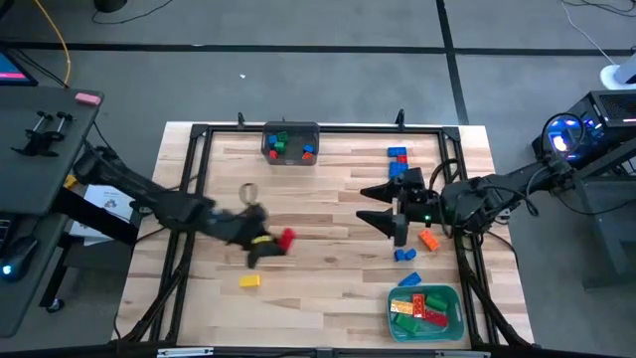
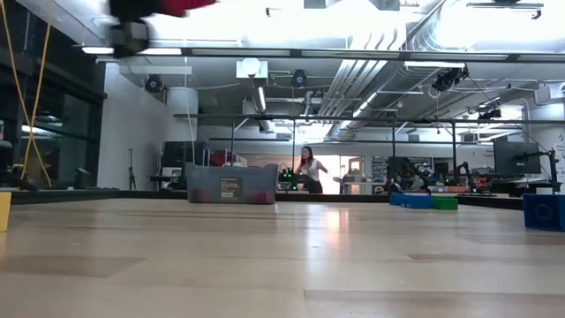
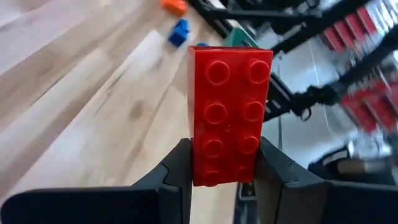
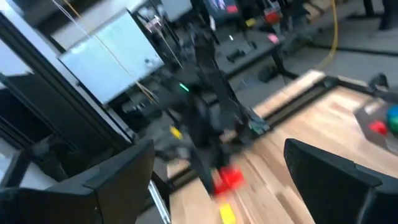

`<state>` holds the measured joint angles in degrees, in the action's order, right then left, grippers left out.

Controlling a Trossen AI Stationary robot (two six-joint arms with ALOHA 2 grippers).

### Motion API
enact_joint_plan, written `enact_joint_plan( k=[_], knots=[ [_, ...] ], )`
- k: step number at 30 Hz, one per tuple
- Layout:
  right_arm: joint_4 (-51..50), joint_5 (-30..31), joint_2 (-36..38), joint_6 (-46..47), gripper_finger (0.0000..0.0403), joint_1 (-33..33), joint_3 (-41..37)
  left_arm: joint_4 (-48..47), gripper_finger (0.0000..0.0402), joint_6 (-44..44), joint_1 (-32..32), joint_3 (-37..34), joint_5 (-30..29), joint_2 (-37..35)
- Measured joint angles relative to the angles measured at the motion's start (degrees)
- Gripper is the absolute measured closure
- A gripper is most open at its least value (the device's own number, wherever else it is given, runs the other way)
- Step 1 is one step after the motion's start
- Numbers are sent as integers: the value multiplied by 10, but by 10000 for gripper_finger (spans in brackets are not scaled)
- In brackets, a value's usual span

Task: Sort blocks by size
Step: Put the red game piece into the green bin

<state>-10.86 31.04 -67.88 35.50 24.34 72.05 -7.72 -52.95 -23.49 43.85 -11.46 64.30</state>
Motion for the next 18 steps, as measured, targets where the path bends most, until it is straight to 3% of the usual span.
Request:
enact_joint_plan(
  k=[7,13,18],
  knots=[
    [101,4,0,-63,50,0,0,224,318,183,77,130,150,272],
    [119,4,1,-86,50,0,0,240,318,283,79,346,232,486],
    [118,4,2,-86,50,0,0,239,318,309,74,508,251,620]
  ],
)
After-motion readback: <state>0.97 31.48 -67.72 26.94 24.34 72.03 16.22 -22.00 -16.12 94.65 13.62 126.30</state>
